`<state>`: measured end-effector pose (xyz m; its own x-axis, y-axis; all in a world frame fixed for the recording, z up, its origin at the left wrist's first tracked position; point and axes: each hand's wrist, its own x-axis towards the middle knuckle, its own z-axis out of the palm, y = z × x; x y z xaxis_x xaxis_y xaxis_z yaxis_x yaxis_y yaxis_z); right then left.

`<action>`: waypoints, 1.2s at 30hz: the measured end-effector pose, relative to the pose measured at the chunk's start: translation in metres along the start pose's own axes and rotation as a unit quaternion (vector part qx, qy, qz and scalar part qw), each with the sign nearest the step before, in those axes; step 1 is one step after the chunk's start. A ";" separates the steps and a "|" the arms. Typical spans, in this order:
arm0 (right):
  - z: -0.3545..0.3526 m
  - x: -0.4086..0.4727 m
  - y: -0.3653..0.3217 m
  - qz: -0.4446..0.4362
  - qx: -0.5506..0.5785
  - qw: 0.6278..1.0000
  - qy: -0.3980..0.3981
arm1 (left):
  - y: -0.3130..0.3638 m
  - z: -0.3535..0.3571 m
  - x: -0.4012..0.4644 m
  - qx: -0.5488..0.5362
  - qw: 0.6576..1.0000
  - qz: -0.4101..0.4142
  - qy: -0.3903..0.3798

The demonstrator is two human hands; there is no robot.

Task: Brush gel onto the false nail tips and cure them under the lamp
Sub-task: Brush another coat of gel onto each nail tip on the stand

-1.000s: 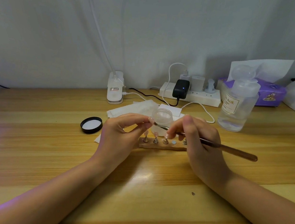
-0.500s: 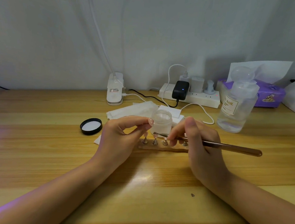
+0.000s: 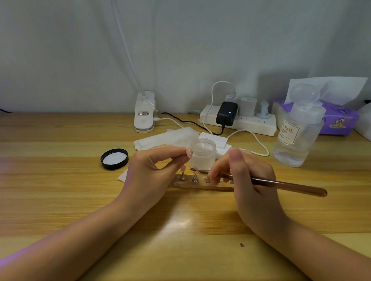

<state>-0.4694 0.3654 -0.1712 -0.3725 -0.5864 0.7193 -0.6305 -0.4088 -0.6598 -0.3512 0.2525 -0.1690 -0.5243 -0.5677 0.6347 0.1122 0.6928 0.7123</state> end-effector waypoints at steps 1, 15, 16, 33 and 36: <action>0.000 0.000 0.000 -0.003 -0.001 1.000 0.007 | 0.000 0.000 0.000 0.001 1.000 0.001 -0.001; -0.002 0.000 0.003 0.001 0.001 1.000 0.010 | 0.000 -0.001 0.000 0.021 1.000 0.004 -0.018; -0.002 0.001 0.003 -0.004 -0.005 1.000 0.014 | 0.000 -0.001 0.000 0.022 1.000 0.004 -0.017; -0.001 0.003 0.002 -0.029 -0.056 0.998 0.022 | 0.003 -0.001 -0.001 0.029 0.999 -0.011 -0.020; 0.001 0.003 0.003 -0.037 -0.076 0.996 0.002 | 0.004 -0.001 -0.001 0.025 0.999 -0.011 -0.022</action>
<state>-0.4717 0.3617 -0.1706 -0.3233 -0.5564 0.7654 -0.7524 -0.3394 -0.5645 -0.3491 0.2557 -0.1663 -0.5636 -0.5637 0.6038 0.0582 0.7021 0.7097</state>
